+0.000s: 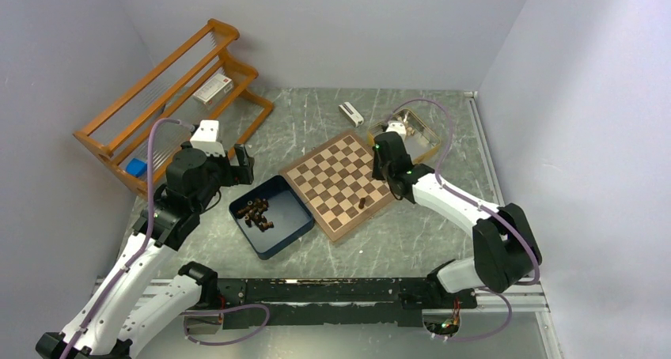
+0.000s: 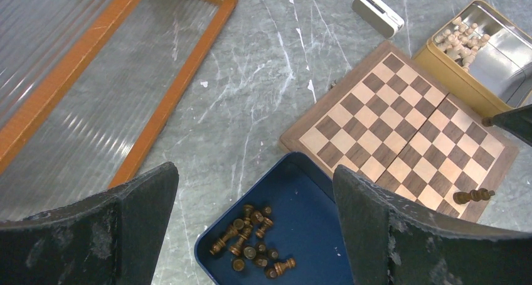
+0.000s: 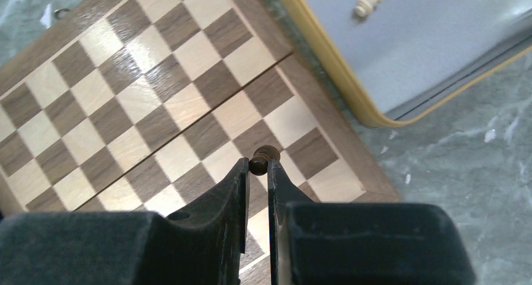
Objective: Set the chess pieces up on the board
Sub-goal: Place the chess piece on the chessboard.
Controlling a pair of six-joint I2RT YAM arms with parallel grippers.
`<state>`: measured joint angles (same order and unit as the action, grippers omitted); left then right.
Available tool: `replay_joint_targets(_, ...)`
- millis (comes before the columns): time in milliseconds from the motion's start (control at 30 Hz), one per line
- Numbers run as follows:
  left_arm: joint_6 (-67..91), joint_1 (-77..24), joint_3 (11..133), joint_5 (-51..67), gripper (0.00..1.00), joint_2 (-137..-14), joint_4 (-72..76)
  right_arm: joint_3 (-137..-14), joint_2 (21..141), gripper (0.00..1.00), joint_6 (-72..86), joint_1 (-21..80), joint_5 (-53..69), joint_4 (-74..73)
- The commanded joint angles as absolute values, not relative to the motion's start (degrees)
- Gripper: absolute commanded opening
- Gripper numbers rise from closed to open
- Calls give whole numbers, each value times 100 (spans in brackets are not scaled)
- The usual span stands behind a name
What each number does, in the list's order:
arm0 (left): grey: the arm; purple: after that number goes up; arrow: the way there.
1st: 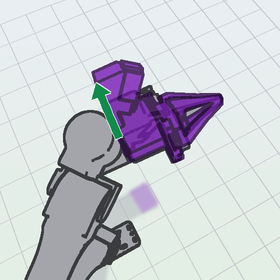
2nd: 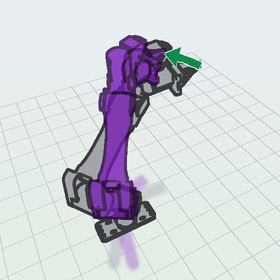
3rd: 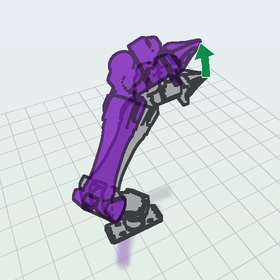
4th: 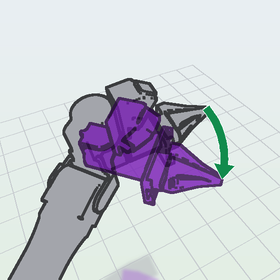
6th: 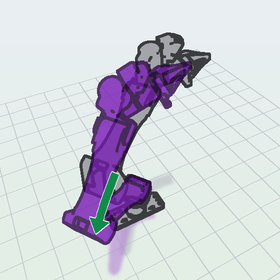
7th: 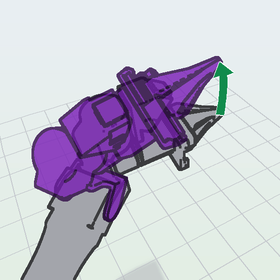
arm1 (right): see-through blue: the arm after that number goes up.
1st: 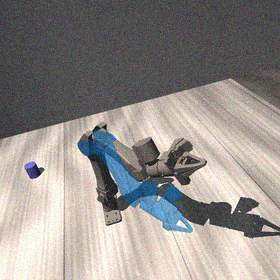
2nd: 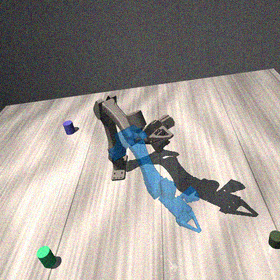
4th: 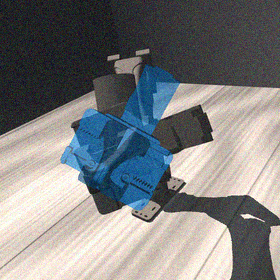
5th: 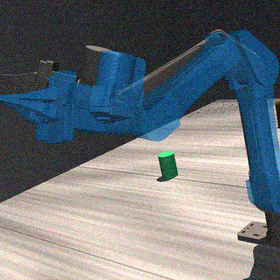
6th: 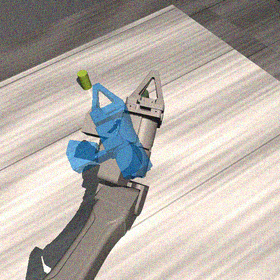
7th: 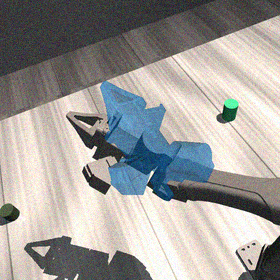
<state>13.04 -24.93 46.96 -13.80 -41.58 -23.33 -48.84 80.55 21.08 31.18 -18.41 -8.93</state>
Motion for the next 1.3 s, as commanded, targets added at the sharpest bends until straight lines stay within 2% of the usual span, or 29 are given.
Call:
replay_joint_targets(0, 1260, -2520, 4654, -1311, 98, -4124, -2111, -4827, 8162, 11, 2069, 2795, -1717, -780)
replay_joint_targets(533, 1247, -2522, 4649, -1321, 98, -4102, -2118, -4766, 8596, 12, 2227, 2271, -1349, -693)
replay_joint_targets(1267, 1263, -2522, 4658, -1297, 98, -4122, -2109, -4544, 8567, 12, 2315, 2244, -1239, -800)
